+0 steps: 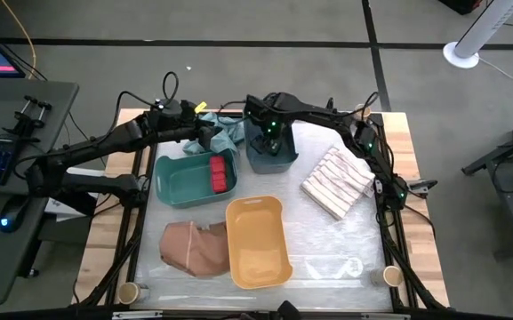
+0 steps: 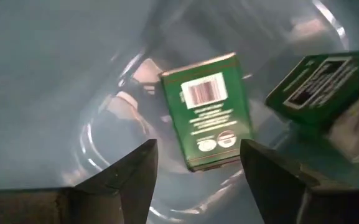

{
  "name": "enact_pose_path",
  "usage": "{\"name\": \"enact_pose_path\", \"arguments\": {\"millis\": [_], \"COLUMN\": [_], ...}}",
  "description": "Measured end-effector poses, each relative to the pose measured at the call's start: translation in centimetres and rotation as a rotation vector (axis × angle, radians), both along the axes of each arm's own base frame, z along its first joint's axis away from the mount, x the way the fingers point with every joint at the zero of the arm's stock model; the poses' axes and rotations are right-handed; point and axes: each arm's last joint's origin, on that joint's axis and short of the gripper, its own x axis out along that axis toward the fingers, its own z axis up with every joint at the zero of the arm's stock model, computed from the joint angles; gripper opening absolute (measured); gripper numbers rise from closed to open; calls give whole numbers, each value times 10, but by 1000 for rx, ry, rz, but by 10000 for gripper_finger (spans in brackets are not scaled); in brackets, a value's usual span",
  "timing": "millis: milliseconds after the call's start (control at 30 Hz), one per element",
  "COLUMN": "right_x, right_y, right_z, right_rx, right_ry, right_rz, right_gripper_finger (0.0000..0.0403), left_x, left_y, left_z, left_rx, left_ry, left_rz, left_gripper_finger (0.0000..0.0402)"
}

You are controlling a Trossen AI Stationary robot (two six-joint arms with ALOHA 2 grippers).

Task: Sort spices by type
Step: Put the black seasoning can into the blue bin

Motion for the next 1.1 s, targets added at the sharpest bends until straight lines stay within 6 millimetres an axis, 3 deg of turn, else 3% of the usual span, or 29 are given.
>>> {"name": "enact_pose_path", "arguments": {"millis": [500, 633, 767, 933, 1100], "right_x": [5, 0, 1, 1, -2], "right_y": [-4, -6, -10, -9, -4], "right_z": [3, 0, -1, -2, -17], "right_rx": [-29, -5, -97, -96, -76], "right_ry": [-44, 1, 30, 34, 84], "right_rz": [144, 150, 166, 160, 246], "right_gripper_finger": [229, 259, 299, 307, 307], "left_x": [0, 0, 0, 0, 0], "left_y": [0, 0, 0, 0, 0], "left_z": [0, 0, 0, 0, 0], "left_rx": [-7, -9, -10, -43, -51], "left_ry": [-4, -5, -5, -23, -26], "left_rz": [3, 4, 5, 23, 27], "left_gripper_finger": [211, 211, 211, 211, 211]}}
